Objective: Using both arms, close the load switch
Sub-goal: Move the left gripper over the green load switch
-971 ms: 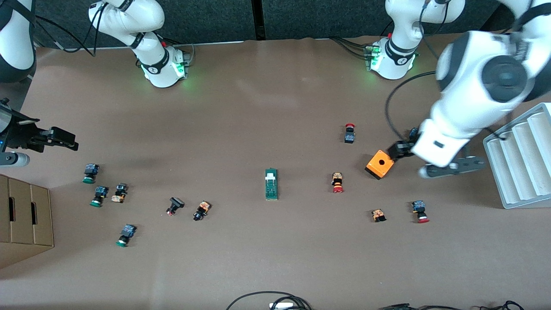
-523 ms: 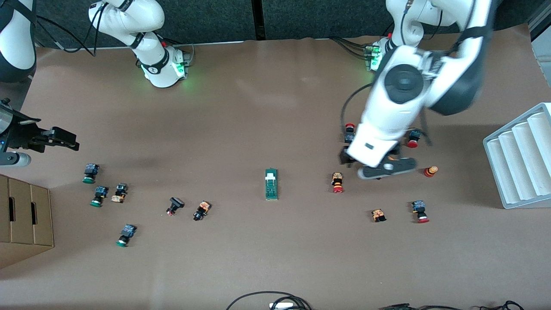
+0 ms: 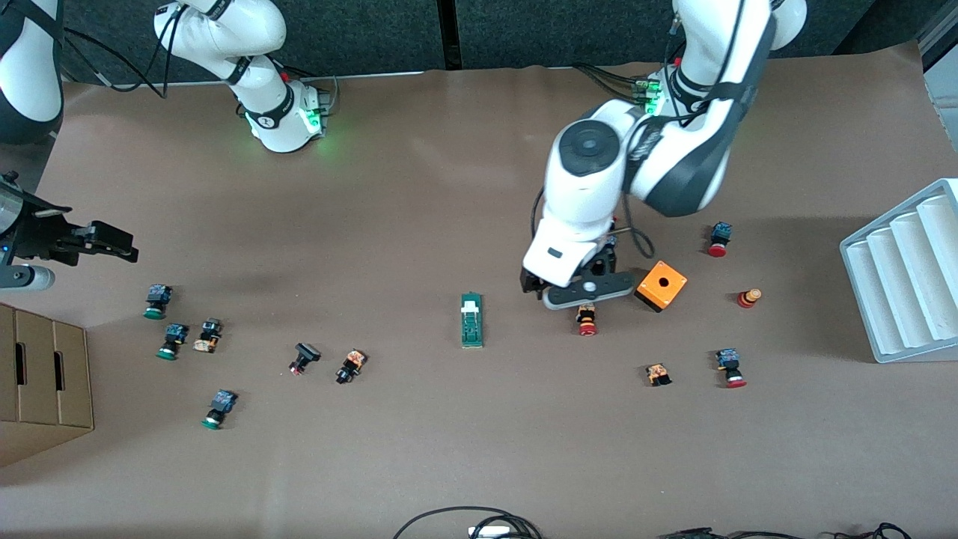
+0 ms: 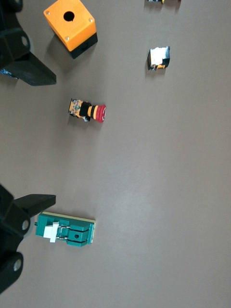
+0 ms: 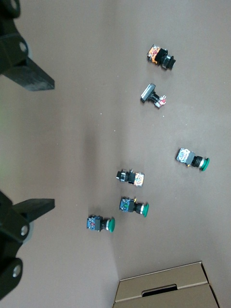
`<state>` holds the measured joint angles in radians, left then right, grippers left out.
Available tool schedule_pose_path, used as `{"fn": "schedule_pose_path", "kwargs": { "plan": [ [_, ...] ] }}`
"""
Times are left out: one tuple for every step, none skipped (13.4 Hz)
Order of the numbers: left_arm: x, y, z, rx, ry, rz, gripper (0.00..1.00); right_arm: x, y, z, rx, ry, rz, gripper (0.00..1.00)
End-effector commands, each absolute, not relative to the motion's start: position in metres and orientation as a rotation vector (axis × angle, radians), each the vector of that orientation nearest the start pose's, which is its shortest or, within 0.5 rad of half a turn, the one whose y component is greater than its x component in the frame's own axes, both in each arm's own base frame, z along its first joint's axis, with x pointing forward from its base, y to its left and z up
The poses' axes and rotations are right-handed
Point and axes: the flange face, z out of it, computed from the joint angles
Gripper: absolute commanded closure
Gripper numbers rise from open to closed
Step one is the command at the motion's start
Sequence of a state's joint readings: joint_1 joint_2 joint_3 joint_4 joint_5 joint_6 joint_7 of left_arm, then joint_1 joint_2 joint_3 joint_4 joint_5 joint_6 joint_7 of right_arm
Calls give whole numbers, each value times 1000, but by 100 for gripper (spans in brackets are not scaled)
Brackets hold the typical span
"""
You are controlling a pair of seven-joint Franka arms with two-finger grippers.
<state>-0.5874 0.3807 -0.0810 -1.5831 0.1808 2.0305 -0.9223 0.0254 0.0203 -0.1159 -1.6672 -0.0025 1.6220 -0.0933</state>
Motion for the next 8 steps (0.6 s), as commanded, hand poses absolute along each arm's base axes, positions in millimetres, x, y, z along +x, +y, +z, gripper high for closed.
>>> {"fn": "schedule_pose_path", "kwargs": {
  "plan": [
    [507,-449,414,-3019,-303,-327,1,563,-50,575,-3135,-12,98,0],
    [508,-455,403,-3003,-287,-382,0,563,-52,574,-3121,0,98,0],
    [508,-457,396,-3006,-309,-412,1,564,-54,572,-3109,11,100,0],
    [510,-461,386,-3023,-360,-439,0,564,-53,572,-3104,7,99,0],
    [511,-465,378,-3040,-402,-469,0,564,-53,572,-3104,7,99,0],
    [510,-469,369,-3042,-425,-500,0,564,-54,572,-3104,9,99,0],
    [511,-472,358,-3024,-427,-549,0,564,-53,571,-3104,7,102,0],
    [512,-473,346,-2995,-423,-590,0,565,-54,570,-3104,9,104,0]
  ]
}}
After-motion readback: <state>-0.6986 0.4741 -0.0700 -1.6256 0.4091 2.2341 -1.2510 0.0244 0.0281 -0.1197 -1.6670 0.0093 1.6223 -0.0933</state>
